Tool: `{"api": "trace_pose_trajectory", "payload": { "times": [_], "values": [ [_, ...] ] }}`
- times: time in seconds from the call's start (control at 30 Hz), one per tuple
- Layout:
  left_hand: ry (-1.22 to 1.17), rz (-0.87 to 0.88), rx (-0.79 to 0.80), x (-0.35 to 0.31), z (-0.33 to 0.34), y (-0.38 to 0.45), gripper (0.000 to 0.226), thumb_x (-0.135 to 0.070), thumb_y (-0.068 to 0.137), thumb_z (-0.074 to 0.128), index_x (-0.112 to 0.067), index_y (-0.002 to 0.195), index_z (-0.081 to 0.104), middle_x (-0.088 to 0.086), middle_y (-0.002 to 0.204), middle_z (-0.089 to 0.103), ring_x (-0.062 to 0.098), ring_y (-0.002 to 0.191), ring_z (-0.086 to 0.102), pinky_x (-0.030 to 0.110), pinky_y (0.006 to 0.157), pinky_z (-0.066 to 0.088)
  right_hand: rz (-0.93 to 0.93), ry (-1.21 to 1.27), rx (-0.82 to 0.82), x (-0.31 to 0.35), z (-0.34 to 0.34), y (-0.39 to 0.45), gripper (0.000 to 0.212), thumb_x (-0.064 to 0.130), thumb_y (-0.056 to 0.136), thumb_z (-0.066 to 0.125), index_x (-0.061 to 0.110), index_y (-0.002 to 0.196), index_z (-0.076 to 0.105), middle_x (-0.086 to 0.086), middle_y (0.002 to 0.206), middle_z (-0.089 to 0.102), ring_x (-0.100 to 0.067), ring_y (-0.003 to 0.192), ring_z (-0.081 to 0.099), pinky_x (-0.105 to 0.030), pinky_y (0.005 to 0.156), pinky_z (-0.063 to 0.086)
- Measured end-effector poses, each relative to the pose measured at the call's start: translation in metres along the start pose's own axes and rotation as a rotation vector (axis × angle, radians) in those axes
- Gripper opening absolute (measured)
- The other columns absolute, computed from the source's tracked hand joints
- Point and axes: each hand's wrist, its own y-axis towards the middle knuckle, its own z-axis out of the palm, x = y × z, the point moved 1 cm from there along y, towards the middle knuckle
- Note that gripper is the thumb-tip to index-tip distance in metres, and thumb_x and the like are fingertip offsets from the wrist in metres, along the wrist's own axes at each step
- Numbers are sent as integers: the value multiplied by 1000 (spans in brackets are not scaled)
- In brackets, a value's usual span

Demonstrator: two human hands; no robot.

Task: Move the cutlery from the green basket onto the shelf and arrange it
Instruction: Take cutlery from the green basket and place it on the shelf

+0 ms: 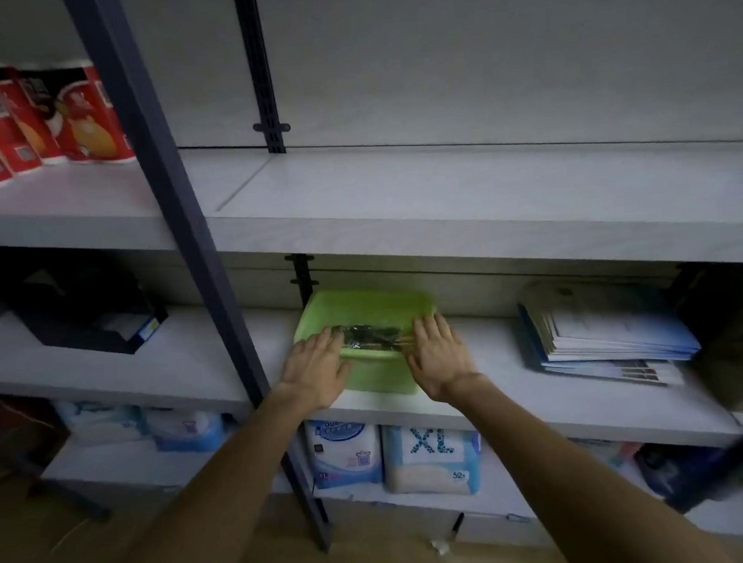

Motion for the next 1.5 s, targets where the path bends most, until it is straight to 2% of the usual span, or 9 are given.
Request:
{"api": "trace_pose_trajectory", "payload": {
  "times": [0.13,0.3,0.53,0.63,0.73,0.9,1.13,1.37,1.5],
  "values": [
    [-115,-75,29,5,8,35,63,-50,107,29,-15,158,24,11,167,21,30,147,34,43,119,32,-31,155,44,-12,13,33,60,35,105,35,7,156,19,-14,160,27,-31,146,28,-42,118,30],
    [-173,-158,135,6,18,81,59,-49,107,30,-15,155,29,6,161,32,33,131,51,43,100,47,-78,242,165,-29,33,83,62,23,102,45,8,156,19,-14,159,26,-38,127,51,-45,101,48],
    [-83,-268,226,8,34,120,63,-46,105,43,-14,156,27,14,151,43,35,121,58,42,94,51,-105,118,319,-32,47,132,72,36,91,66,11,149,33,-12,146,41,-34,120,58,-39,91,49],
    [-41,-208,352,9,40,126,75,-52,100,52,-13,158,23,15,156,38,36,129,53,42,97,49,-136,-33,431,-40,52,135,65,45,88,66,14,141,44,-9,136,52,-27,121,57,-33,90,47],
    [-36,-69,352,6,47,132,83,-49,96,62,-16,160,20,8,166,22,34,138,45,41,105,46,-159,-136,545,-46,60,134,48,43,88,63,18,128,56,-4,125,63,-23,111,63,-30,81,49],
    [0,80,440,6,57,148,94,-48,94,65,-15,162,9,7,170,3,28,154,16,44,121,28,-143,-120,552,-44,74,137,46,44,88,64,18,126,60,-5,126,63,-26,116,61,-34,94,50],
    [25,37,502,15,81,157,104,-52,90,69,-8,161,6,15,161,30,33,145,36,42,116,33,-107,-155,504,-41,97,142,54,33,93,63,18,142,45,-12,150,37,-32,127,50,-43,99,47],
    [28,34,478,14,79,161,84,-43,90,69,-9,154,26,15,148,40,32,135,42,40,111,38,-94,-146,476,-39,103,145,52,33,95,59,13,140,41,-12,142,49,-29,123,55,-40,99,47],
    [31,43,497,14,77,162,70,-38,92,69,-12,149,38,13,144,41,32,130,46,40,107,41,-117,-134,497,-42,101,146,42,37,95,59,13,129,51,-11,130,59,-27,115,59,-39,98,48]
  ]
}}
